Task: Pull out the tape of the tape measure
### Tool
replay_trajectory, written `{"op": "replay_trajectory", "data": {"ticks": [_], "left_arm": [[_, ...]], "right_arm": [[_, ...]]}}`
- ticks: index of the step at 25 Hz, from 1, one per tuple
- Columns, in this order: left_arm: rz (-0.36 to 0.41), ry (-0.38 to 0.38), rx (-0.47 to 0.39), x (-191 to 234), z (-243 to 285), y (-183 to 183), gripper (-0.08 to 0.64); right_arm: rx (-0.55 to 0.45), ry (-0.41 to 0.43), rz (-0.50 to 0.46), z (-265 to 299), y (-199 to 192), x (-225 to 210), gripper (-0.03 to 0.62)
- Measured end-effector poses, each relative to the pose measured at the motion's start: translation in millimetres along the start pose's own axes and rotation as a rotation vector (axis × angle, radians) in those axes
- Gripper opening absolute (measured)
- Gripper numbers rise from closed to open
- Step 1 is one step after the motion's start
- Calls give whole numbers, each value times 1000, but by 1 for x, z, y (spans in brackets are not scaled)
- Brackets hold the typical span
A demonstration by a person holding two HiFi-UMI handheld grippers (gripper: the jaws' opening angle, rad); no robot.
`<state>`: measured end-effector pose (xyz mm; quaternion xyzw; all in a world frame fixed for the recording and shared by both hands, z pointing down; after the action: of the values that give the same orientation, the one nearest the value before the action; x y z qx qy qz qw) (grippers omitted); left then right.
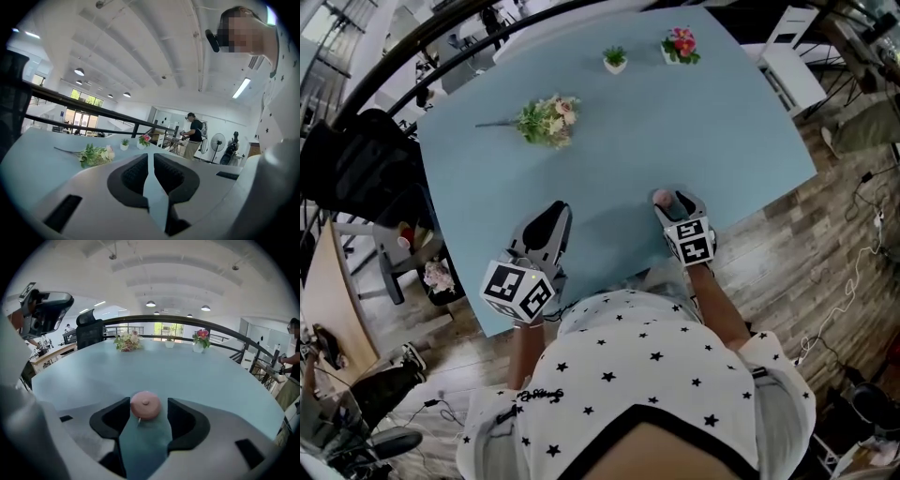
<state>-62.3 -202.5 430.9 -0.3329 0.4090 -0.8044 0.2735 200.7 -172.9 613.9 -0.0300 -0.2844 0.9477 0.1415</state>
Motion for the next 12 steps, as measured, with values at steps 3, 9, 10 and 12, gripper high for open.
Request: {"op": "replay_trajectory", "data": {"ticks": [3,9,10,12], "left_arm": [[-23,32,-9,4,-5,-1,46],[-38,70,-26,2,-5,2,46],[-41,75,-29,1,-4,2,46],[-44,83,-34,-3,-1,4,46]], "right_arm": [[21,22,-7,6,-3,-1,256],[31,70,-40,11,1,-1,215],[33,76,-48,12,1,0,213],[35,90,-67,12,1,-1,212]]}}
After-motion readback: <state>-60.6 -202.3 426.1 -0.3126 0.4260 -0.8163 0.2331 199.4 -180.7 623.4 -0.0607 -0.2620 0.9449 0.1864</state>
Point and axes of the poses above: the fingertips, and each gripper's own axes: z forward along the fingers, x to its left, y out of its top, the point moved 5 cm from there along -z, backward along the fingers, and after that the axes turned 13 degrees about x, right-handed, at the moved point
